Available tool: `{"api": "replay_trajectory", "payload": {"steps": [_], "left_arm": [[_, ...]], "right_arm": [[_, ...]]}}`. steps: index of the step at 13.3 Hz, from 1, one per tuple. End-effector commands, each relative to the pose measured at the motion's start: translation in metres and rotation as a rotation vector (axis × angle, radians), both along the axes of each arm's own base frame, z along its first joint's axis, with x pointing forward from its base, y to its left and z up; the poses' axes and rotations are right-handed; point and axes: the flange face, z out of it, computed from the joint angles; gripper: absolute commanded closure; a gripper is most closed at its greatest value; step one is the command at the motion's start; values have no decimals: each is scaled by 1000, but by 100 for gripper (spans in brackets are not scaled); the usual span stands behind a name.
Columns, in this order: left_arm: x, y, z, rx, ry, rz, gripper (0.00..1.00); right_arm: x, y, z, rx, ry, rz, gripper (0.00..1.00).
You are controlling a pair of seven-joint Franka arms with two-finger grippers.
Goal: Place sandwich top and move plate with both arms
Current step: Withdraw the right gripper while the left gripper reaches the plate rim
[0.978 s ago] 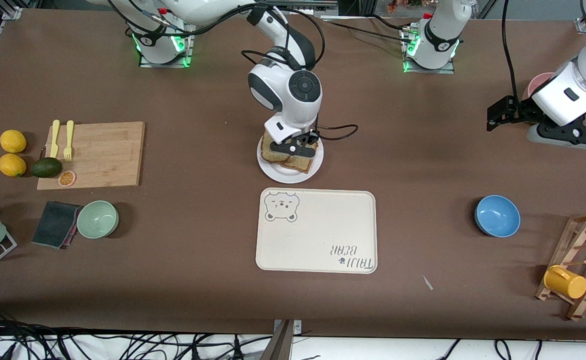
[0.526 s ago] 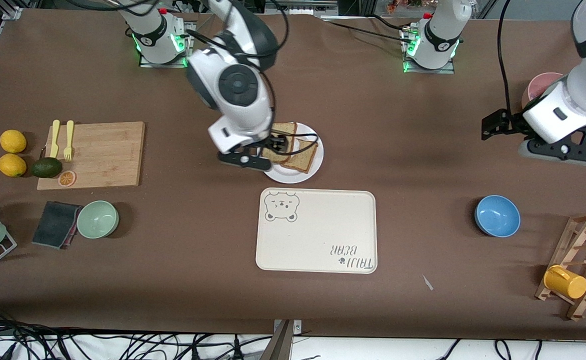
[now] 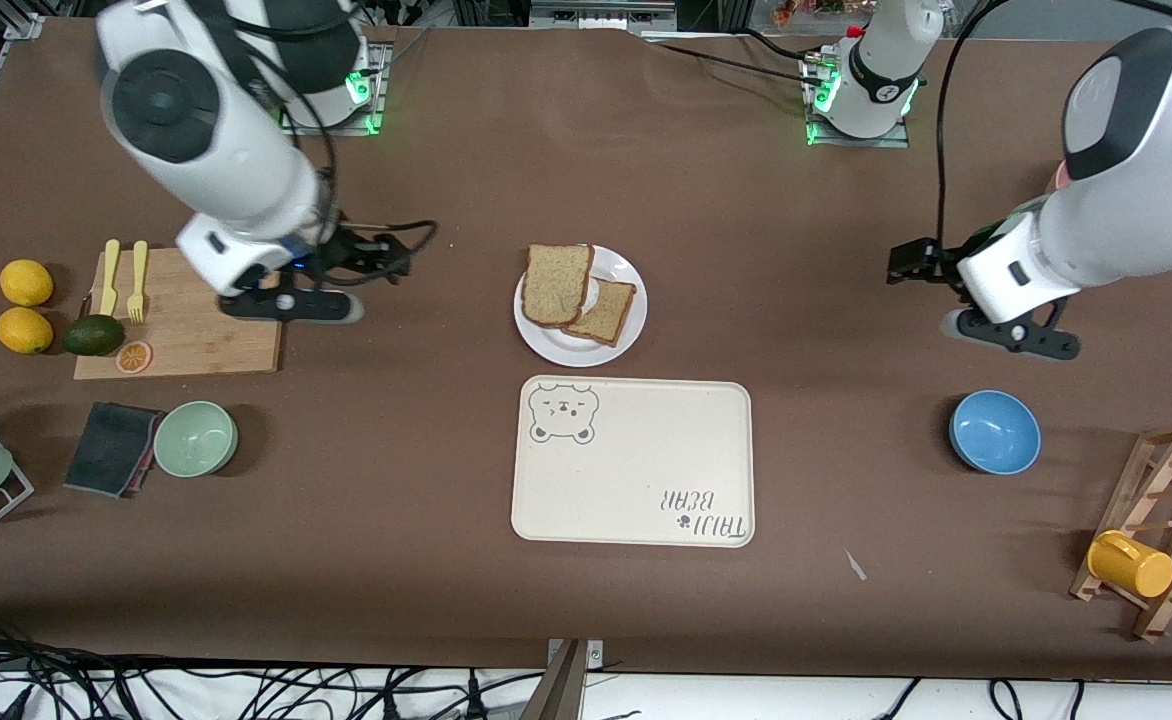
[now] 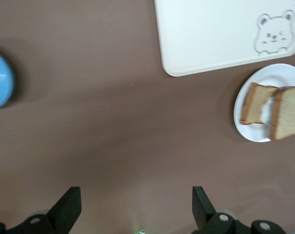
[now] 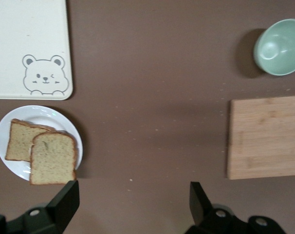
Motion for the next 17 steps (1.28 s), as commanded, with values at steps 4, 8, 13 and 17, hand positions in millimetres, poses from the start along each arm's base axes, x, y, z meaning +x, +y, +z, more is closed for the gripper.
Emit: {"api": "replay_trajectory", "payload": {"steps": [4, 8, 13, 17], "left_arm": [[20, -81, -104, -265, 154, -7, 0], [11, -133, -164, -391, 122, 53, 0], [-20, -151, -241, -542, 24, 87, 1], [-37, -168, -284, -628, -56, 114, 2]], "right_arm": [[-11, -107, 48, 17, -26, -68, 0], [-13, -129, 58, 17, -38, -49, 0], [-13, -133, 59, 20, -30, 9, 0], [-10, -145, 55, 18, -22, -12, 0]]}}
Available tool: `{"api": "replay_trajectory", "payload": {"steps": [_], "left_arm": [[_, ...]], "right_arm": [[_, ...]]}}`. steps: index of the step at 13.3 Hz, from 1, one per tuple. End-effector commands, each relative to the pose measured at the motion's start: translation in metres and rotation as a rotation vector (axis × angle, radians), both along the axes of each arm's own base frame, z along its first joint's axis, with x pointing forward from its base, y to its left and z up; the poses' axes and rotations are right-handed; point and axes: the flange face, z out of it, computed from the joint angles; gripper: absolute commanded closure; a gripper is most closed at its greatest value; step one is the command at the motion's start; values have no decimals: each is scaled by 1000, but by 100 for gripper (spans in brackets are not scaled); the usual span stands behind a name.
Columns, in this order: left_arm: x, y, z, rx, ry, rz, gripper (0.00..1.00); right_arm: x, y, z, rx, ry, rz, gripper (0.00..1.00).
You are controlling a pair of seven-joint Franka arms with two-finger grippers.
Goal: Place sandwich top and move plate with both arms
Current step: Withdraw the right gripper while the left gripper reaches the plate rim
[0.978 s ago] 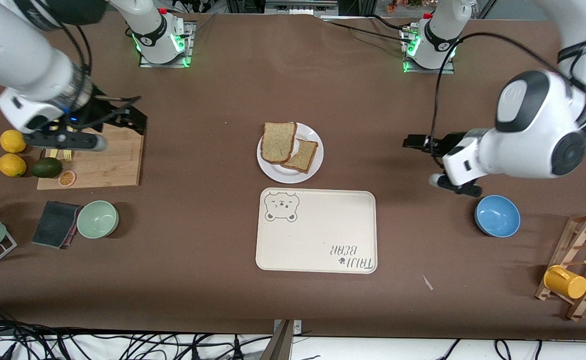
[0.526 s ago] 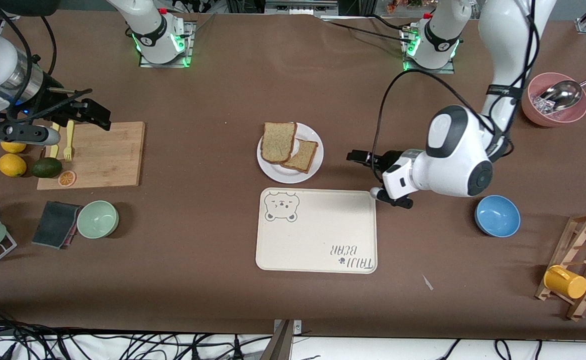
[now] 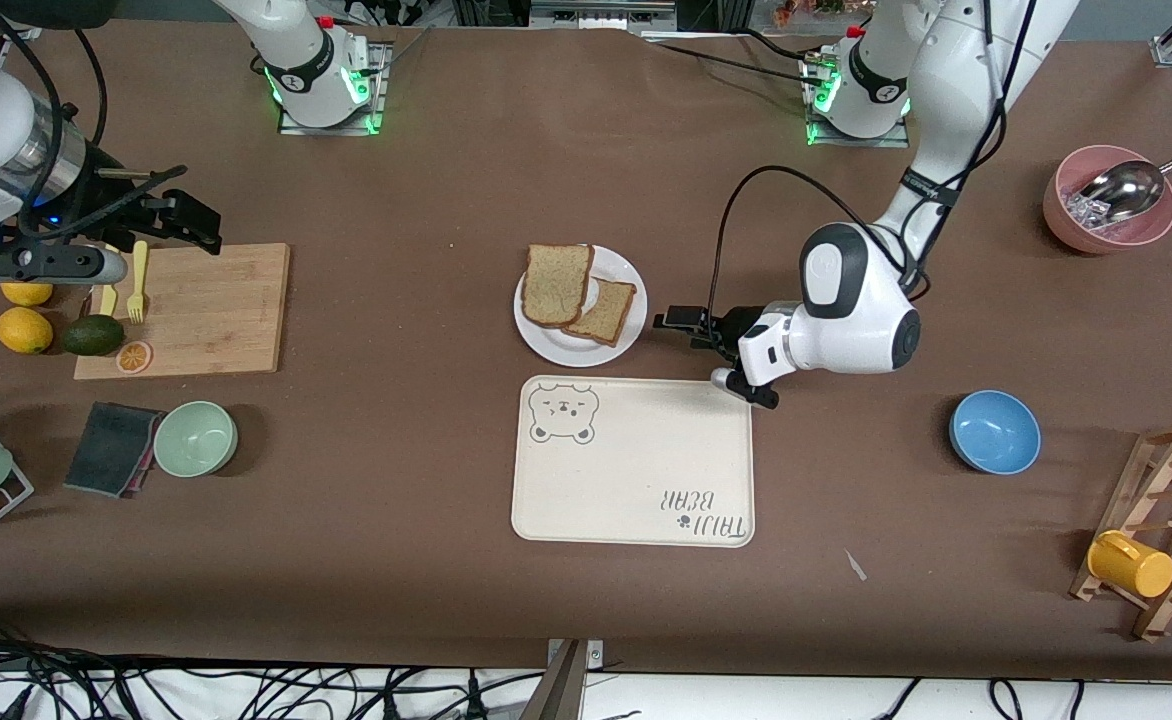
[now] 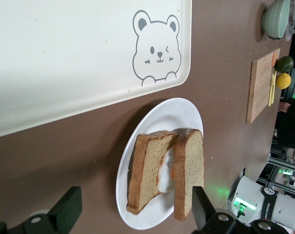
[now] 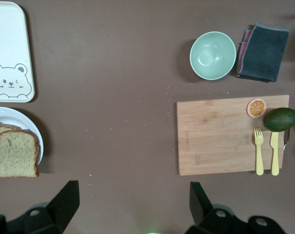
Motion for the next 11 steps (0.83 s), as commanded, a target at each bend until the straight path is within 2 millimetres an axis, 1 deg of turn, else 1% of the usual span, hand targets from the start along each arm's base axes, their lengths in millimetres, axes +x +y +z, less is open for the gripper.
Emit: {"api": "replay_trajectory", "payload": {"steps": [1, 2, 3, 4, 5, 7, 8, 9, 10, 11], "left_arm": [[-10, -7, -22, -7, -90, 9, 2], [-11, -6, -34, -33, -109, 31, 3], [-22, -18, -43, -56, -127, 61, 5], [-33, -29, -50, -75, -166, 63, 11], [-39, -31, -58, -88, -173, 68, 16], [-44, -30, -66, -89, -181, 49, 33], [-47, -30, -68, -86, -179, 47, 39], [-54, -34, -72, -75, -177, 37, 48], [-55, -33, -74, -73, -173, 36, 55], [-57, -33, -75, -71, -170, 34, 68]], "right_arm": [[-5, -11, 0, 6, 10, -6, 0], [-4, -11, -2, 6, 13, -10, 0], [-3, -11, -4, 8, 17, -15, 0], [-4, -11, -2, 9, 17, -19, 0], [-4, -9, -2, 9, 16, -18, 0], [-3, -10, -4, 11, 19, -21, 0], [-2, -10, -7, 12, 22, -21, 0], [-2, -10, -7, 12, 22, -21, 0], [-1, -10, -8, 12, 24, -21, 0], [-1, -10, -8, 12, 24, -21, 0]]}}
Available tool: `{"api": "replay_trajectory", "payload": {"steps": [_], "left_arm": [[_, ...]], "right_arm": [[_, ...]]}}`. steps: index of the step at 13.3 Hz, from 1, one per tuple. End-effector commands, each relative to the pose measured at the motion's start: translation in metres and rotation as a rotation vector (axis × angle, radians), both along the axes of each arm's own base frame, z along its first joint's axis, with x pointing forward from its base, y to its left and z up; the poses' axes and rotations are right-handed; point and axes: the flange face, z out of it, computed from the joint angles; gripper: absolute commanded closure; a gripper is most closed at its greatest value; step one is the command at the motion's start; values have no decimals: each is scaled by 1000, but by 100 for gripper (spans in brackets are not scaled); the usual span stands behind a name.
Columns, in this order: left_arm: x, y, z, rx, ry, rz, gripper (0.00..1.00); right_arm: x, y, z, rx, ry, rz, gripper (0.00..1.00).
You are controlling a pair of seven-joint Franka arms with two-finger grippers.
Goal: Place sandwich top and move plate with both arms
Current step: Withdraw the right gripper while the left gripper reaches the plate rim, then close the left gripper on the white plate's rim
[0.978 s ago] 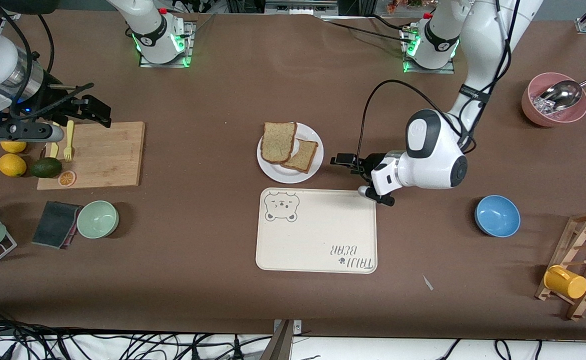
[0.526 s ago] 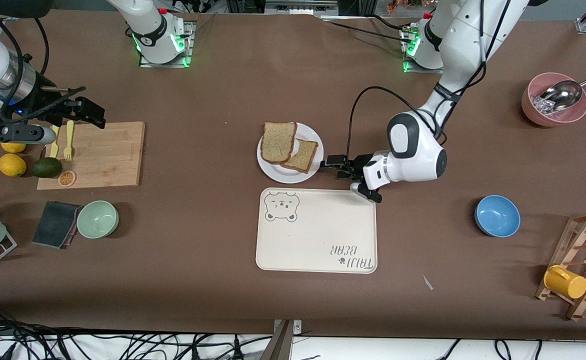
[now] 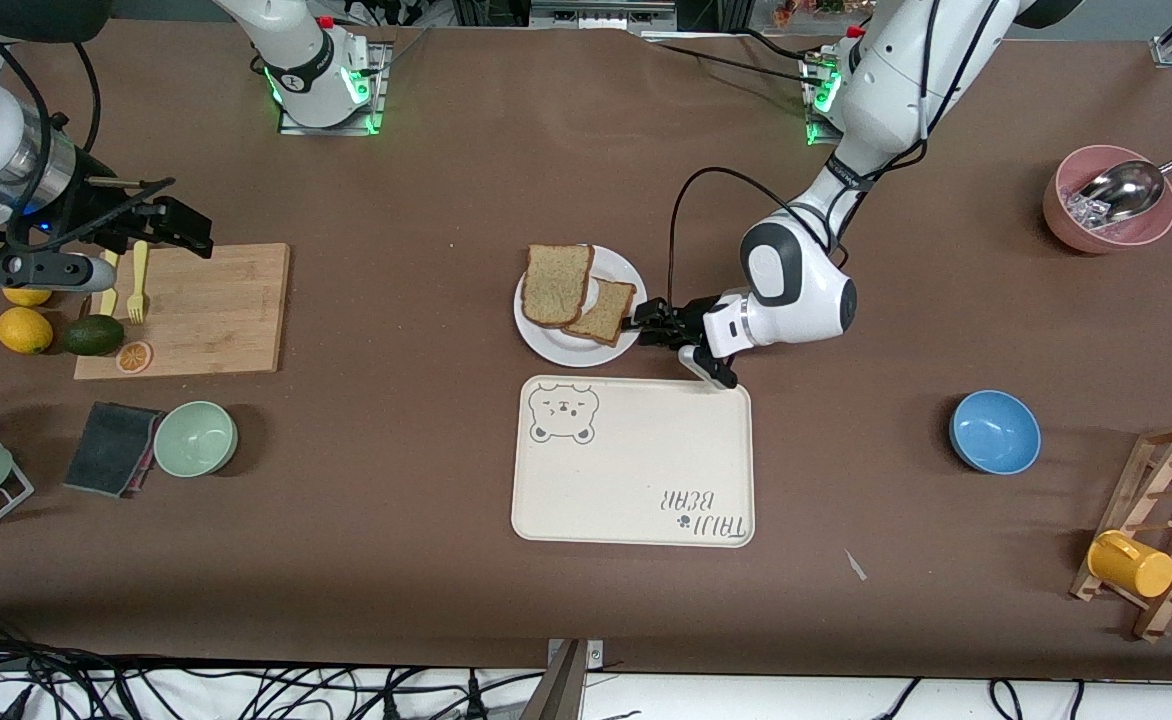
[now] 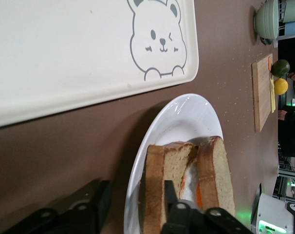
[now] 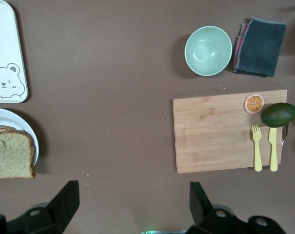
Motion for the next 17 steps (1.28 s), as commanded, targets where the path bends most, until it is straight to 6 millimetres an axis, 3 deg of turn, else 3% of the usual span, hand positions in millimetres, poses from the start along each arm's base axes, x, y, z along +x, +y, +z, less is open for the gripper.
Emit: {"api": "replay_trajectory", "payload": {"steps": [1, 5, 10, 15, 17], "left_arm": [[-8, 2, -3, 3, -15, 7, 79], [-13, 0, -6, 7, -7, 1, 98], [-12, 2, -2, -2, 2, 4, 100], [4, 3, 47, -72, 49, 49, 100], [26, 18, 62, -91, 22, 79, 100]], "right_arm": [[-3, -1, 1, 14, 2, -6, 0], [-2, 0, -1, 16, 6, -4, 0], [-1, -1, -4, 14, 10, -3, 0], [-1, -2, -3, 8, 8, -1, 0], [-1, -2, -3, 10, 8, -1, 0]]}}
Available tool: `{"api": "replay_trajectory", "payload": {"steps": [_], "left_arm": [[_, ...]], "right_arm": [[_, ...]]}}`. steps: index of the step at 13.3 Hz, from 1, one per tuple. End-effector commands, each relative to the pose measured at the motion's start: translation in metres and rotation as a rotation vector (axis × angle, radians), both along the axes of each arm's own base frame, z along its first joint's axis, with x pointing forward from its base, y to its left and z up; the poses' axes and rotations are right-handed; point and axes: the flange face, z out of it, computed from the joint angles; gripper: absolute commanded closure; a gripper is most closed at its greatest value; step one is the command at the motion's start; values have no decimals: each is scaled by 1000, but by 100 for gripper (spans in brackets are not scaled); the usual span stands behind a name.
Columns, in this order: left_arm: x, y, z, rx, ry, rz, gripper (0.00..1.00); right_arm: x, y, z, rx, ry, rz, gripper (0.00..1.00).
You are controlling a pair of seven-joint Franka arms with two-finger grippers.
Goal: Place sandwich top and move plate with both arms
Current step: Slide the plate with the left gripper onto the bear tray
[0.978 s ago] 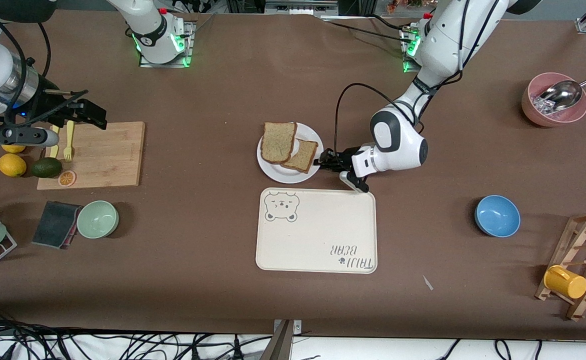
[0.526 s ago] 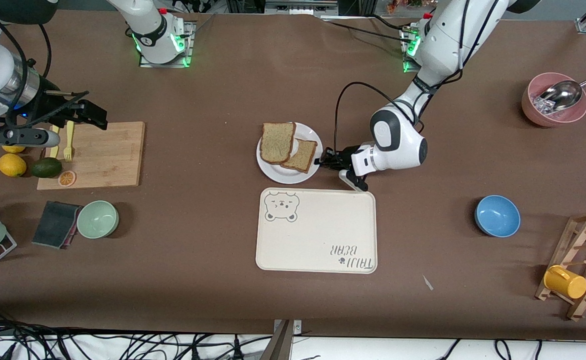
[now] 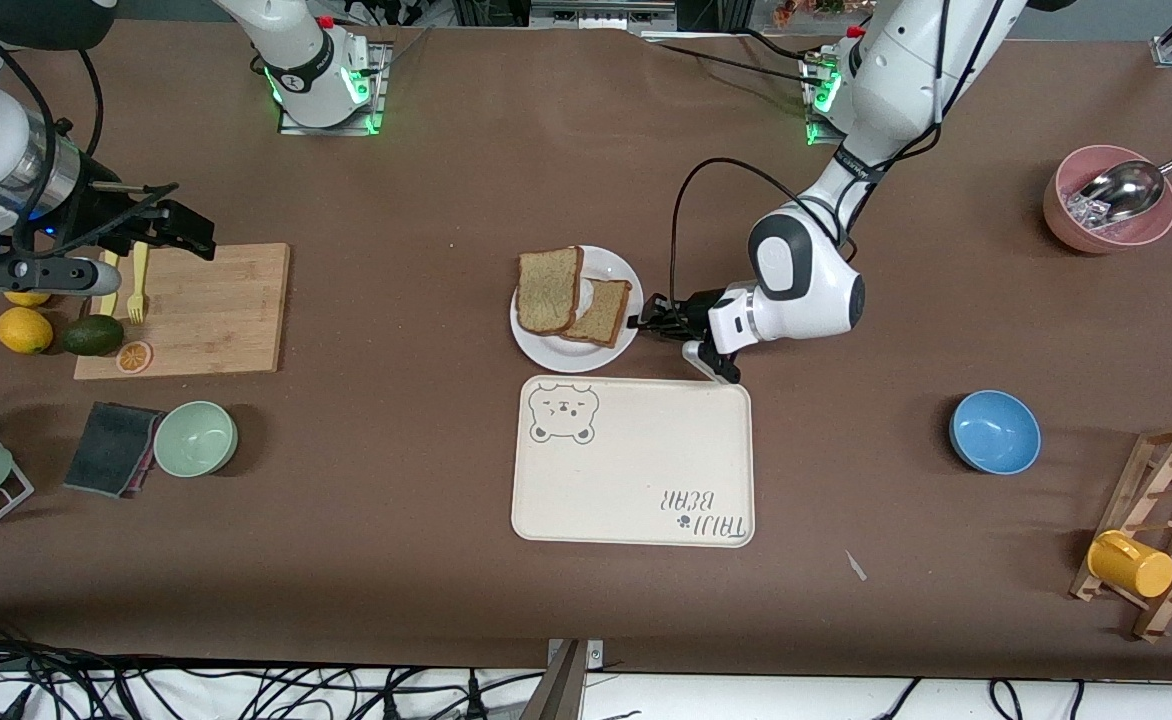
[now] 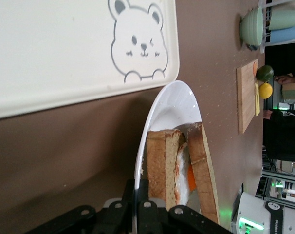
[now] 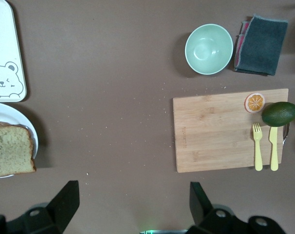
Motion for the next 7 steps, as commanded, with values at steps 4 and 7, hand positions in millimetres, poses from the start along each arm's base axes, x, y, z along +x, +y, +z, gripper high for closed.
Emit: {"api": "replay_trajectory", "payload": {"steps": [4, 7], "left_arm": [[72, 46, 64, -148, -41, 101, 100], [118, 54, 71, -185, -81, 152, 100]], "right_arm": [[-2, -2, 1, 11, 1, 0, 0], [-3, -1, 0, 10, 4, 0, 0]]}}
